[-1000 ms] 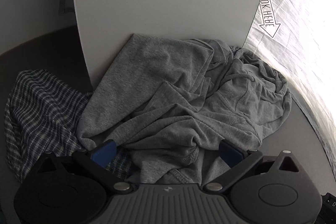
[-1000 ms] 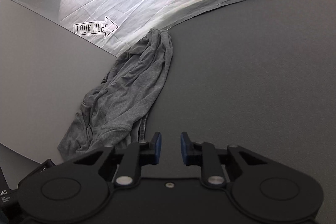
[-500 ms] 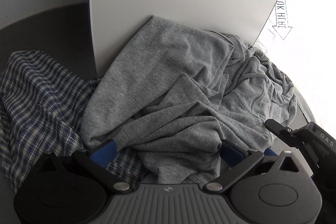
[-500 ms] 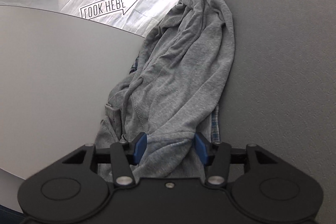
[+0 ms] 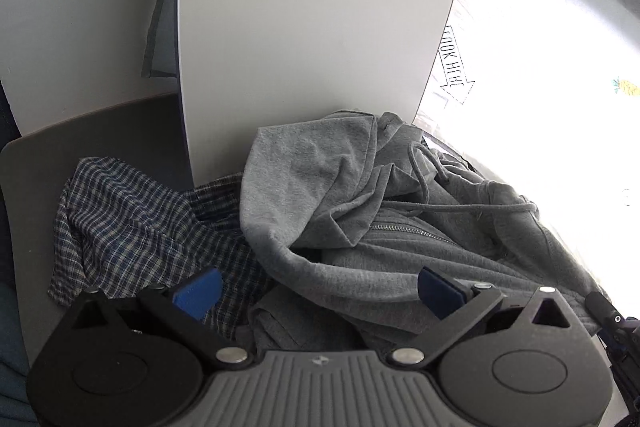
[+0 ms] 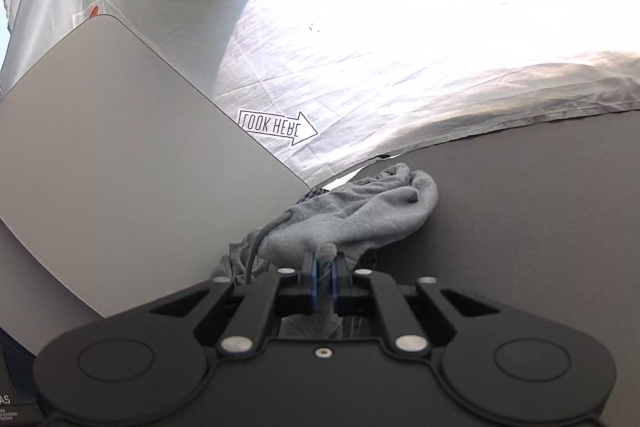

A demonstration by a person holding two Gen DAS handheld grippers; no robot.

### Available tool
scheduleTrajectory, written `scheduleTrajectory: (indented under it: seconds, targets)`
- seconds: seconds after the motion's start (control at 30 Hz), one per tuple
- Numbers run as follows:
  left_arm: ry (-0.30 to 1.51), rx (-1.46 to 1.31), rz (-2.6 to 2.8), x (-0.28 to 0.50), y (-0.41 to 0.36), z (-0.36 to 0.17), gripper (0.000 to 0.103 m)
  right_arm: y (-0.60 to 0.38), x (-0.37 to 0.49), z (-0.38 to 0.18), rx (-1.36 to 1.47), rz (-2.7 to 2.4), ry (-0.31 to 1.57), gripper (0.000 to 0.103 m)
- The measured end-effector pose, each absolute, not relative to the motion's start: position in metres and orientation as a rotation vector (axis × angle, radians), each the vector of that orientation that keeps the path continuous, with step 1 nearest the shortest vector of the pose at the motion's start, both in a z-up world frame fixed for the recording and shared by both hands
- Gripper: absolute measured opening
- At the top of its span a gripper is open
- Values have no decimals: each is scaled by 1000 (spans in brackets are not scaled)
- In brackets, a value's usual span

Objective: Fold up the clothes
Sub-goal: 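Lift the grey hoodie with the right tool and lay it on the table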

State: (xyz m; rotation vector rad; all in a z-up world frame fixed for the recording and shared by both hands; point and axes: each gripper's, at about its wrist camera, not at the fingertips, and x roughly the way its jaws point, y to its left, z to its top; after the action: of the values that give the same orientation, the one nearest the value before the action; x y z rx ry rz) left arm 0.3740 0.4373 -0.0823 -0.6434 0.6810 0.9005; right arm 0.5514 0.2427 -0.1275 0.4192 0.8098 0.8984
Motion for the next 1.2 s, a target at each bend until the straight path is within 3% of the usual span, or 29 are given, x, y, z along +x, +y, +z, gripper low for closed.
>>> scheduleTrajectory:
  seconds: [0.17,0.3,0.47,0.57,0.63,0.67,0.7,0.73,0.93,1.0,1.2]
  targets:
    - [707,-593,771,386,355,-72,103,84,529,-92,410,732,624,7]
    - [752,-566,649,394,280,-75,103,-34,521,-100,369,537,555,7]
    - [805,-581,476,398,198,-83,103,-186,537,-136,394,141,554,7]
    - [868,-560,419,404,162,-100,103,-261,544,-118,267,-81,627,8]
    - [916,-532,409,410,145,-113,103,-289,532,-117,261,-128,627,12]
    - [955,-511,415,413,138,-123,103,-299,526,-119,270,-127,638,20]
    - [992,-496,430,416,135,-132,103,-296,521,-124,277,-102,658,29]
    - [1025,-484,449,419,134,-140,103,-292,517,-129,283,-75,679,32]
    - [1206,-450,500,430,162,-182,103,-211,521,-163,183,190,845,37]
    - [1235,-445,500,430,171,-190,103,-166,518,-175,74,303,862,44]
    - [1322,-430,498,432,195,-213,103,-72,504,-199,-143,496,877,47]
